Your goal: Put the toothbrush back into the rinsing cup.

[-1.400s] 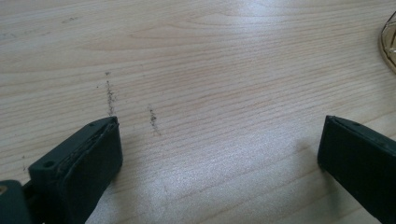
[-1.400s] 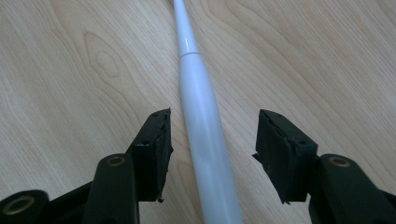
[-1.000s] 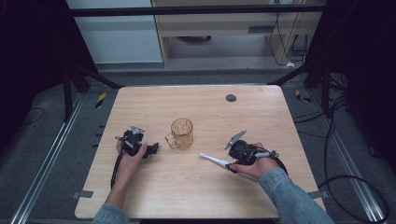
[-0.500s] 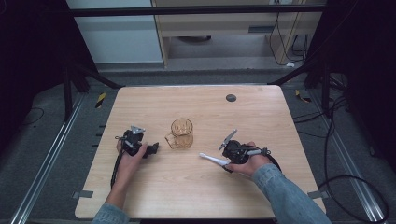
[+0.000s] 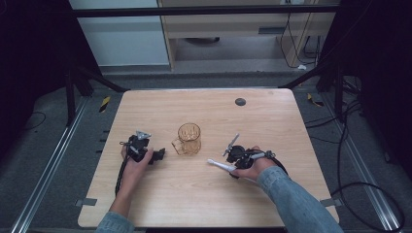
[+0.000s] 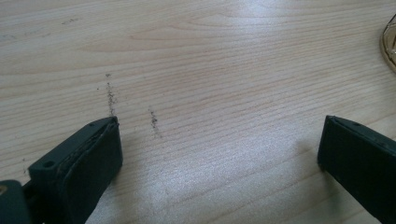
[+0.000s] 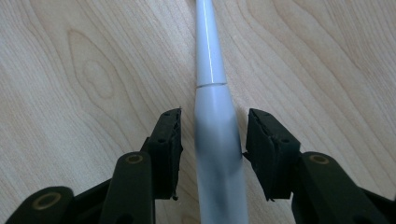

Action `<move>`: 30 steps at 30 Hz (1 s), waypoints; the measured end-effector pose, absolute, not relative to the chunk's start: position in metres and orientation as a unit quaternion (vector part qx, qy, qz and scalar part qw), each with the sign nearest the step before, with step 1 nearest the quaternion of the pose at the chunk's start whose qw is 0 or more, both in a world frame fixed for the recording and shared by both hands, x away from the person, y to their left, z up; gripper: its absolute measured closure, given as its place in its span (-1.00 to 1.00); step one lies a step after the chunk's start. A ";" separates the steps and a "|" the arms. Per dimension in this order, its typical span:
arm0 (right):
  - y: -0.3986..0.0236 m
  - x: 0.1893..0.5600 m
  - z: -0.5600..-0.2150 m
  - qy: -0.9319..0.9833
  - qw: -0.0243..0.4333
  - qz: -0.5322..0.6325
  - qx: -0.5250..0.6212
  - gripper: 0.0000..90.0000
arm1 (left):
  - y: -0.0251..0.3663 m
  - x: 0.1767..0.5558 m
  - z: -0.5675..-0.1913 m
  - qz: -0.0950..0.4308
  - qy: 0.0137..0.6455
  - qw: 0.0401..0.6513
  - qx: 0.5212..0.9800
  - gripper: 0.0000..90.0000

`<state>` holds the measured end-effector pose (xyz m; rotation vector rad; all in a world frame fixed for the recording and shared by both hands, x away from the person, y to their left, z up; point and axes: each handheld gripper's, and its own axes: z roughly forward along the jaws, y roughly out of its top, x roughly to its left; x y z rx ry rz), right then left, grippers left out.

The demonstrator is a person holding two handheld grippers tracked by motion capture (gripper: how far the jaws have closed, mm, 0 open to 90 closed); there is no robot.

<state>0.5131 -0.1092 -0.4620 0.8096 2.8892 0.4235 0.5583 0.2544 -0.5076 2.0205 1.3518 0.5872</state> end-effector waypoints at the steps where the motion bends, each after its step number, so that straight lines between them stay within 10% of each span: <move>1: -0.109 0.513 -0.462 0.952 0.056 0.140 0.267 0.25 | 0.254 0.558 -0.508 0.223 0.513 0.315 0.767 -1.00; 30: -0.104 0.519 -0.466 0.958 0.043 0.119 0.259 0.48 | 0.254 0.558 -0.508 0.223 0.513 0.315 0.767 -1.00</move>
